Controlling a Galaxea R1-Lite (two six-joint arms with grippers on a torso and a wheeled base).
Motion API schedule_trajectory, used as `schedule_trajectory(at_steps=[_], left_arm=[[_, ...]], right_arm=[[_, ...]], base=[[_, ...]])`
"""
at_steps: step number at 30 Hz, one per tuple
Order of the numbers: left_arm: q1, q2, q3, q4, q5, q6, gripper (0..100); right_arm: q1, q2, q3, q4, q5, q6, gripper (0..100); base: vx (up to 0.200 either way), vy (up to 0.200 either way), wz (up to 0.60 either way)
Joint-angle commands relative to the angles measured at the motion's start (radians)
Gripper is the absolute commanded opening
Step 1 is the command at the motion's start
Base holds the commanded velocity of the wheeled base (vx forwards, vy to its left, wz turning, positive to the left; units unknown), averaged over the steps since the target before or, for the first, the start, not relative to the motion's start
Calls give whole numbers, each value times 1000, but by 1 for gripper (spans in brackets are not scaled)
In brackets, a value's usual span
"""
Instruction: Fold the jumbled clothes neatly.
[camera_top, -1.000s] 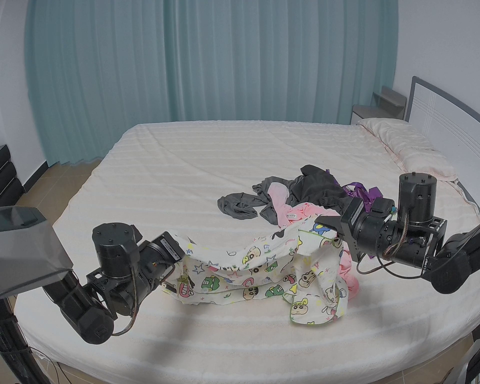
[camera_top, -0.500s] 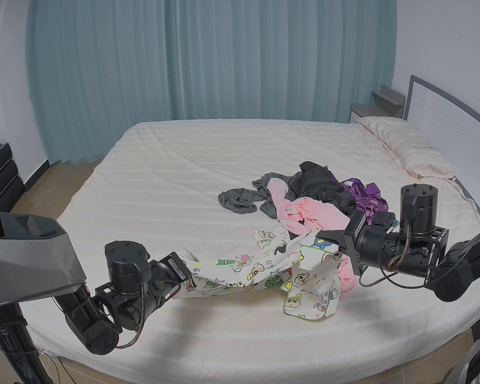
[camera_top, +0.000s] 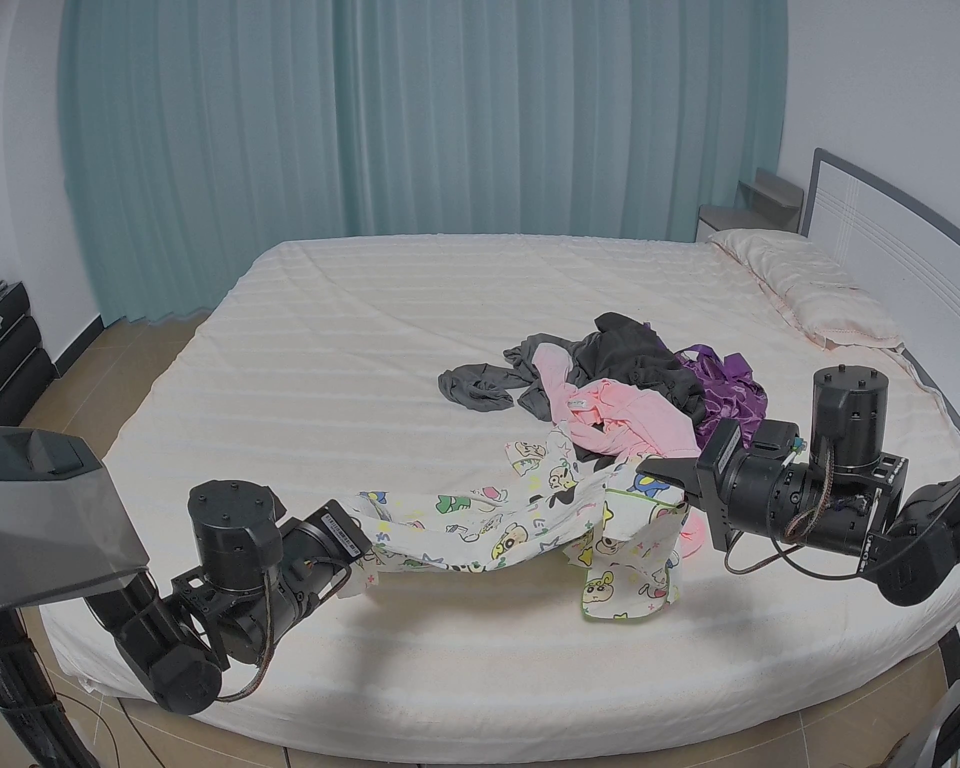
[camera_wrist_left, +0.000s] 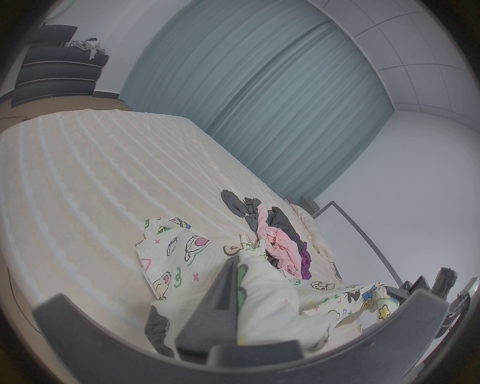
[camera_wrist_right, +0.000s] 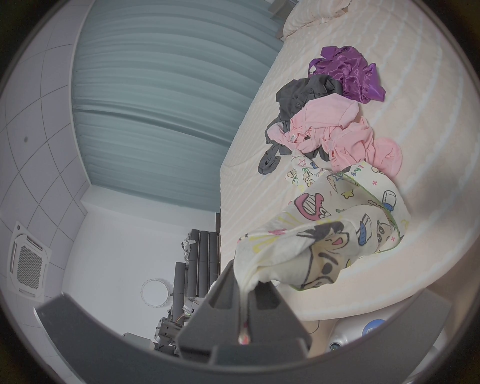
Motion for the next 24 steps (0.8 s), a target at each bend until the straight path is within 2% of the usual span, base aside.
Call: schedule_trajectory(at_steps=[1,10,13,24], left_arm=[[39,0,-4,-3,-1,6,0],[50,-9,-3,-3,17,63,0],[48,-9,-4,-3,55,71,0],[24,-41,5,0,71,77,0]], right_arm=[[0,2,-1,0,-1,-1,0],[-1,5,-4,-2,-2,-1,0],[-1,9,-7,-2,-1,-3,0],[-3,15,-10,-2,-2,-1,0]], base=[[0,200,0],[0,200,0],[0,200,0],[0,200,0]])
